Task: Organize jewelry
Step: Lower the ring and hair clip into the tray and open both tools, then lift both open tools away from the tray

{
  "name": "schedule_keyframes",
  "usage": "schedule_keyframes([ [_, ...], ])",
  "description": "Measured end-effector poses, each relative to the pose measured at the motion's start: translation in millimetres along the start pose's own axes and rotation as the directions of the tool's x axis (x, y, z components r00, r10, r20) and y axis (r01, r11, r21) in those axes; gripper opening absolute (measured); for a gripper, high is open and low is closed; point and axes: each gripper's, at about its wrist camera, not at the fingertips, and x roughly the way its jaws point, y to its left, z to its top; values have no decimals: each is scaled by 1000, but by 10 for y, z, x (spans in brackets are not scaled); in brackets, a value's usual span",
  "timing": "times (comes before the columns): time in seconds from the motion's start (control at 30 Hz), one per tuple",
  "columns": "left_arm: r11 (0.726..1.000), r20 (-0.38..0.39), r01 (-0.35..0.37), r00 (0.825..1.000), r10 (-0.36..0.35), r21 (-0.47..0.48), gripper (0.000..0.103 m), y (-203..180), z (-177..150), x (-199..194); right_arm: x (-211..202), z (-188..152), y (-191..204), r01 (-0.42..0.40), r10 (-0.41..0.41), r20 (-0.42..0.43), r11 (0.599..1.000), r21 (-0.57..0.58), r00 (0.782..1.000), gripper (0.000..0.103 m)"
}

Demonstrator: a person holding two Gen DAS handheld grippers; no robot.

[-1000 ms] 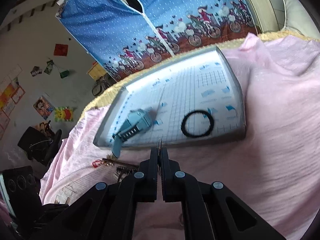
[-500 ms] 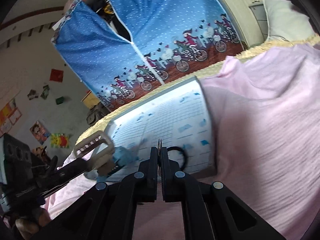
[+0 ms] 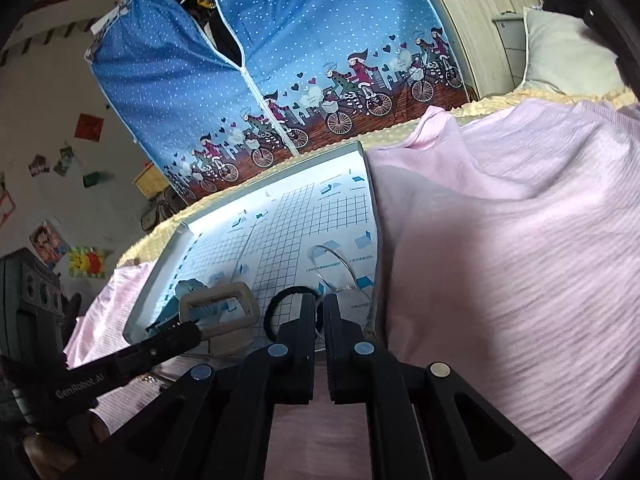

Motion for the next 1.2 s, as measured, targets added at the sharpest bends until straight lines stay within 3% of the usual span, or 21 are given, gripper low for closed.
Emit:
schedule_keyframes([
  [0.03,1000,7,2,1000,-2,-8,21,9,-4,-54,-32,6,11,12,-12,4,1000,-6,1000,9],
  [0.1,1000,47,8,999,-7,-20,50,-5,-15,-208,-102,25,30,28,-28,20,999,-15,999,20],
  [0.23,1000,145,-4,989,7,-17,69,-56,-65,-558,-343,58,123,68,-64,80,996,-49,995,40],
  [0.27,1000,175,-17,984,20,-17,77,-74,-91,-665,-404,58,155,78,-72,96,995,-61,993,49],
  [0.37,997,288,-73,955,71,-2,100,-149,-174,-987,-621,35,293,101,-85,147,989,-106,985,75],
  [0.43,994,382,-110,919,97,11,102,-210,-260,-1232,-785,-7,416,103,-77,177,985,-142,981,87],
  [0.5,990,430,-138,896,112,30,102,-258,-334,-1392,-928,-43,547,102,-62,207,977,-186,976,101],
  [0.53,986,456,-161,881,124,44,102,-293,-384,-1505,-1000,-66,606,105,-56,225,972,-210,973,103],
  [0.63,977,495,-199,858,135,78,102,-359,-528,-1732,-1248,-170,793,124,-49,276,958,-260,960,103],
  [0.8,964,503,-240,850,154,111,102,-385,-787,-1990,-1569,-432,975,136,-40,323,950,-282,946,103],
  [0.93,949,495,-284,850,181,141,102,-379,-1010,-2123,-1732,-622,1058,149,-58,316,950,-274,947,103],
  [1.1,944,463,-302,861,210,134,102,-299,-1277,-2235,-1936,-834,1127,179,-91,330,953,-245,940,103],
  [1.2,956,416,-261,891,185,136,102,-257,-1419,-2294,-2017,-925,1167,191,-109,330,955,-228,938,103],
])
